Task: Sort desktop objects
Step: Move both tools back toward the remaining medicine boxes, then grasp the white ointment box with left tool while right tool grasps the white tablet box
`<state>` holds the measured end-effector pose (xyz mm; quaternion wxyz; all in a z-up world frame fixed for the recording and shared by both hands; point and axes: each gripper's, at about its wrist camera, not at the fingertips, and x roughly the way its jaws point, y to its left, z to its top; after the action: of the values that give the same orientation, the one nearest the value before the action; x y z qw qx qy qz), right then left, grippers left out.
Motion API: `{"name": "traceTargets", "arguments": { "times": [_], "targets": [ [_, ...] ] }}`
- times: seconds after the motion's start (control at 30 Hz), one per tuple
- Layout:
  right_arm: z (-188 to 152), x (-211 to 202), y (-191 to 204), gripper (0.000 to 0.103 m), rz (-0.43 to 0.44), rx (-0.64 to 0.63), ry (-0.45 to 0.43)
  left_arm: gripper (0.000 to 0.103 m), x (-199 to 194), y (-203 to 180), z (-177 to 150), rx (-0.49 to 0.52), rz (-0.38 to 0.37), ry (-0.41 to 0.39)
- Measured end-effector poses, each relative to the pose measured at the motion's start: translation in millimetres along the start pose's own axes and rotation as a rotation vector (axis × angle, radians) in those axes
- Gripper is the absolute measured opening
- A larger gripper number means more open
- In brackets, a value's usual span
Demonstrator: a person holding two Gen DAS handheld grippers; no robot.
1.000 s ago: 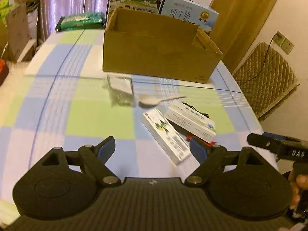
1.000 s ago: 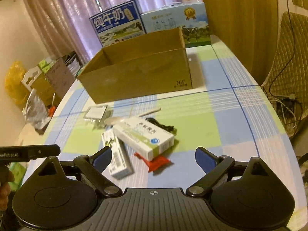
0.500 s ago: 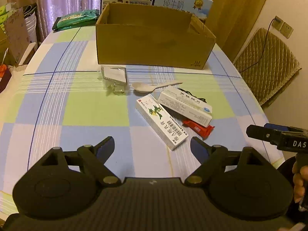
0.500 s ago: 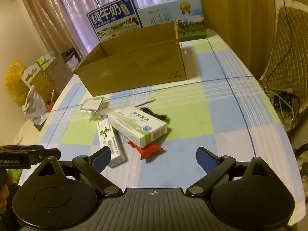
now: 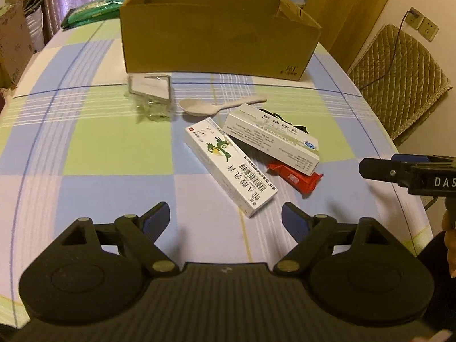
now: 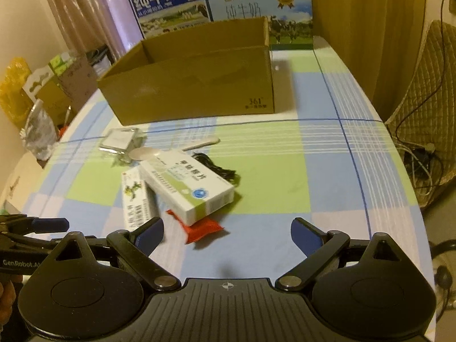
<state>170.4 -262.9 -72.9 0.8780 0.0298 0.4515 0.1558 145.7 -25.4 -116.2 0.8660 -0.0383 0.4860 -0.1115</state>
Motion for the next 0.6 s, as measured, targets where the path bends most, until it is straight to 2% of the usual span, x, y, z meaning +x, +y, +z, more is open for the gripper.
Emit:
{"name": "traceTargets", "arguments": {
  "times": [0.27,0.43,0.6],
  "targets": [
    [14.9,26.5,-19.9,0.093,-0.011,0.029,0.025,0.080,39.8,-12.8,16.0,0.019,-0.004,0.019],
    [19.1,39.5,-24.8,0.093,0.006,0.024,0.046,0.074,60.3,-15.1,23.8,0.014,-0.018,0.035],
    [20.7,47.3,-18.8,0.093,0.035,-0.008,0.047,0.060,72.3,-11.6,27.0,0.022,-0.029,0.058]
  ]
}}
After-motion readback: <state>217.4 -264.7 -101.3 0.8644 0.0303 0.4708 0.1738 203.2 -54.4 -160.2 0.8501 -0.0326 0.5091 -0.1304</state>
